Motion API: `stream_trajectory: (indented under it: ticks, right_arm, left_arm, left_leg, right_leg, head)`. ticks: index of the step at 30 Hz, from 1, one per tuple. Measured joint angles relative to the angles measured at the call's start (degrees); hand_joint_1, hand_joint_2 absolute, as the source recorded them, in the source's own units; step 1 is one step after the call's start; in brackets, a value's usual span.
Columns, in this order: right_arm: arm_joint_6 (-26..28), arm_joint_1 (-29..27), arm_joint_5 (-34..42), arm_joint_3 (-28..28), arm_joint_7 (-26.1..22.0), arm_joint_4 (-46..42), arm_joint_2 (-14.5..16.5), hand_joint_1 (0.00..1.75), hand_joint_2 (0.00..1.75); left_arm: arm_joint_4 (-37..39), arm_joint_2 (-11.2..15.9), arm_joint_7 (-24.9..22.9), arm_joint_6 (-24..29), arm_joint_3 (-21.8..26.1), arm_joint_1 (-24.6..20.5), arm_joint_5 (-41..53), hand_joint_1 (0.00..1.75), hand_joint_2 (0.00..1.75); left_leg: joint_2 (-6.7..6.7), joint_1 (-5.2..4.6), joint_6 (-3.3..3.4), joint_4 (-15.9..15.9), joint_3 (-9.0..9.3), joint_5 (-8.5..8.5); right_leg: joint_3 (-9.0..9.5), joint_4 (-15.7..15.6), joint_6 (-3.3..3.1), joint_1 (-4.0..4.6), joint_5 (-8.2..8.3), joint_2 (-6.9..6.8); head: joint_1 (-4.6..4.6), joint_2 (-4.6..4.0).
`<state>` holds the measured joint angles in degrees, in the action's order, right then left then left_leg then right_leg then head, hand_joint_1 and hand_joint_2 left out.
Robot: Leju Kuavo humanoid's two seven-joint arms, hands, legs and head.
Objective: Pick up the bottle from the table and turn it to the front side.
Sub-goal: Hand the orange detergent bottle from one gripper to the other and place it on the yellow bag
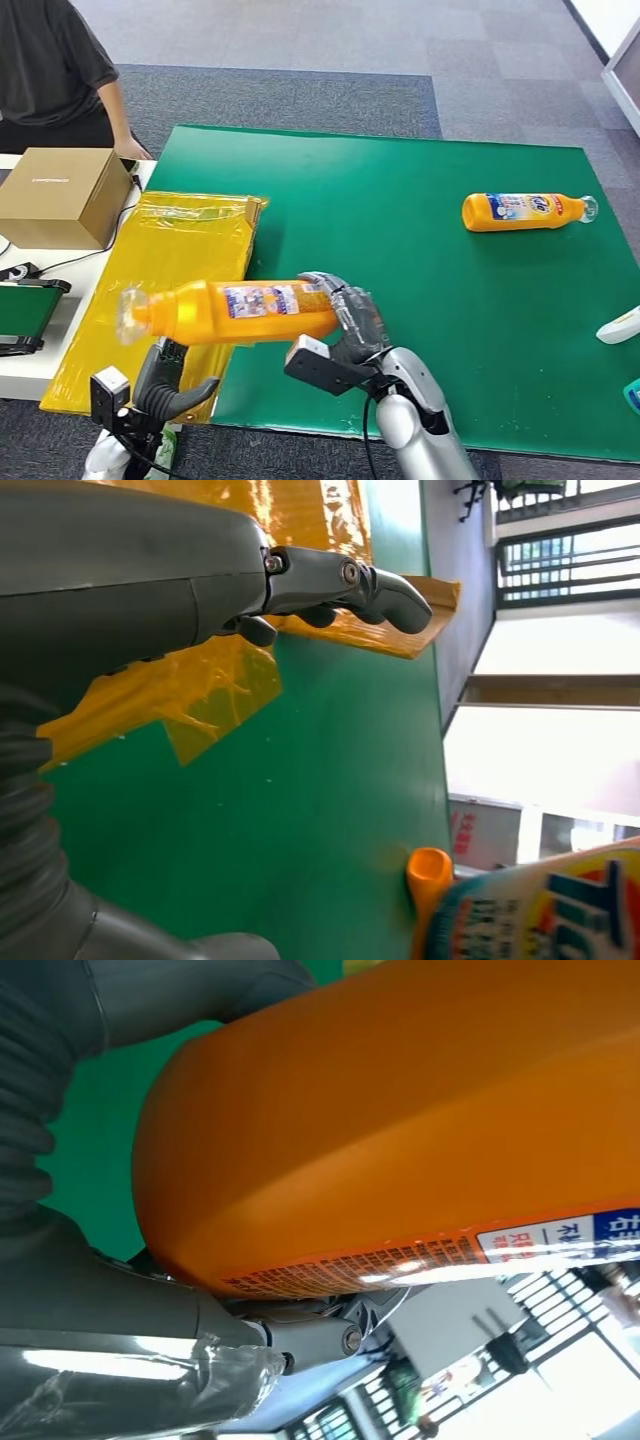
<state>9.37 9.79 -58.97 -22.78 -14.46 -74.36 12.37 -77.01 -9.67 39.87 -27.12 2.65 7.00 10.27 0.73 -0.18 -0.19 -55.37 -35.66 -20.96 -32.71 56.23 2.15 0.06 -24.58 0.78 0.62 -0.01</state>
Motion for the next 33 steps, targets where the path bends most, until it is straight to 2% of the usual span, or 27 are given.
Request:
stream_trajectory:
  ticks: [7,12,26,33]
  right_arm:
    - [3.05,1.79,3.18,-6.72,-1.33,10.69,1.13,1.75,1.75]
    - [3.11,3.96,5.22,-9.13,-2.77,16.29,1.63,1.75,1.75]
    - [3.55,5.63,7.36,-9.35,-2.03,24.25,2.07,1.75,1.75]
    - [5.15,8.26,7.92,-8.54,-2.41,29.97,3.02,1.75,1.75]
  left_arm:
    - [-5.73,1.22,0.18,-1.08,-4.78,-1.60,-6.65,0.00,1.75]
    - [-10.10,0.93,0.17,-6.30,-5.28,-1.99,-10.33,0.00,1.75]
    - [-14.14,0.03,0.34,-9.14,-4.99,-2.84,-10.78,0.00,1.75]
    - [-13.61,0.13,0.32,-12.65,-6.21,-3.47,-10.94,0.00,1.75]
  left_leg:
    - [0.00,0.04,-0.01,0.00,0.00,0.01]
    - [-0.02,0.02,-0.01,0.00,0.00,0.00]
    - [-0.01,0.03,-0.01,0.00,0.00,0.00]
    - [-0.01,0.02,-0.01,0.00,0.00,0.01]
  right_leg:
    - [-0.01,0.01,-0.02,0.03,0.01,0.01]
    - [-0.06,0.00,-0.03,0.00,0.02,0.02]
    - [-0.05,0.00,-0.03,0.01,0.02,0.02]
    - [-0.03,0.00,-0.02,0.01,0.03,0.02]
  head:
    - [0.00,0.00]
    - [-0.01,0.00]
    - [-0.01,0.01]
    - [0.00,0.00]
